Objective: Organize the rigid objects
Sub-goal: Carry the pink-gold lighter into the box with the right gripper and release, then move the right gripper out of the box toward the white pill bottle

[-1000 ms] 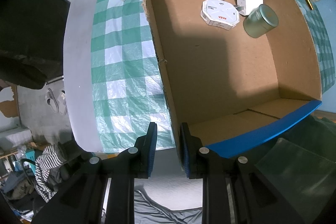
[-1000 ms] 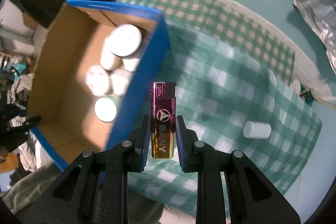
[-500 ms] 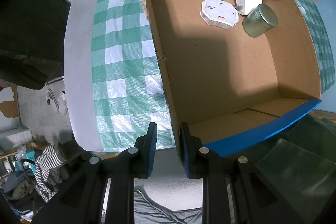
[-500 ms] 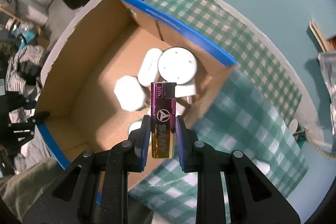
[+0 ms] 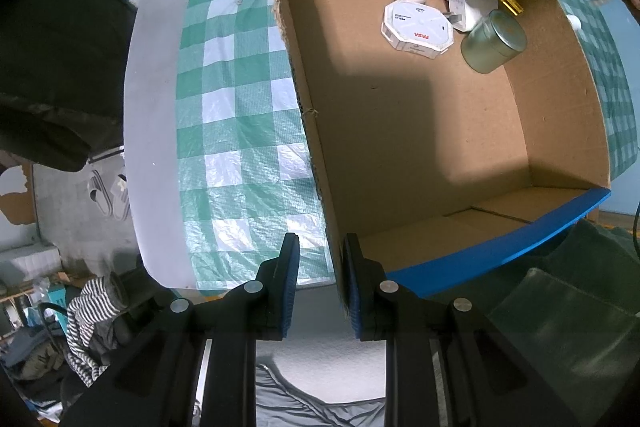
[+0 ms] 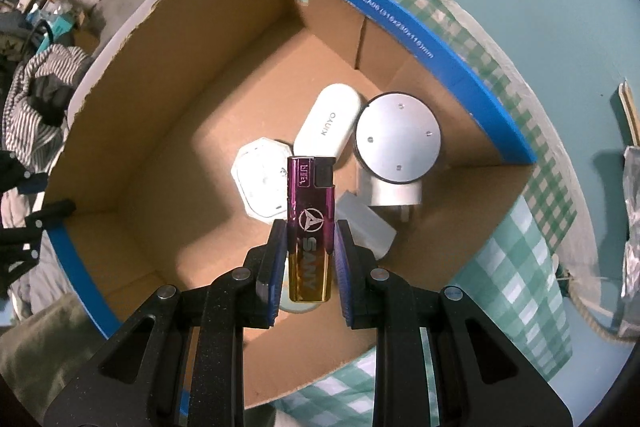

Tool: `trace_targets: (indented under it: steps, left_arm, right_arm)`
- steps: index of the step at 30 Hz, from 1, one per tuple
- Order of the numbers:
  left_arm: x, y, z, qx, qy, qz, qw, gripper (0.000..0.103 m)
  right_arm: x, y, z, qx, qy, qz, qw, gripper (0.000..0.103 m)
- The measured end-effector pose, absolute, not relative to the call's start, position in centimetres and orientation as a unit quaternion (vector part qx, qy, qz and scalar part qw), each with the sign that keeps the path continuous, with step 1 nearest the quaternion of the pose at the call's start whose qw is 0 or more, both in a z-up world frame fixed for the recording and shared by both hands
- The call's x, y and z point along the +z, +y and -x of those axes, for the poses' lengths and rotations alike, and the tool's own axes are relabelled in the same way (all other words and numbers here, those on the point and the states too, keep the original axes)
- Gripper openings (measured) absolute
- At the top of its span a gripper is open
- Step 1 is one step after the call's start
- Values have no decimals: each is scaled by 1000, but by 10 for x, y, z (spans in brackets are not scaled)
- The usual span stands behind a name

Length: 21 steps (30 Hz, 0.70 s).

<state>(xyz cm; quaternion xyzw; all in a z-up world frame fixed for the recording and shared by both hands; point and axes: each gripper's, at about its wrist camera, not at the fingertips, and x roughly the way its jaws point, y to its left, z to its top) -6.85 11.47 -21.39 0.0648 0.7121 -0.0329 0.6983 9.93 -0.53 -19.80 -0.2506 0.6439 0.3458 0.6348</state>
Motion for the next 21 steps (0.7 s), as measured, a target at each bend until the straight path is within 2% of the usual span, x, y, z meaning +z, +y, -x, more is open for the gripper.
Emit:
trace_targets:
  steps: [9,16,21]
  left_arm:
    - [-214,114,68,-33,712,-69,698,22]
    - [-213,114,68,-33,712,-67,698,22]
    - [-213,114,68,-37,713,-66,697,22]
  right_arm:
    - [-198,-9,-98,341,643,247,640,23]
    - [-173,-15,-95,340,629,237,658,43]
    - [-153,-25,-93,336,620,228,671,49]
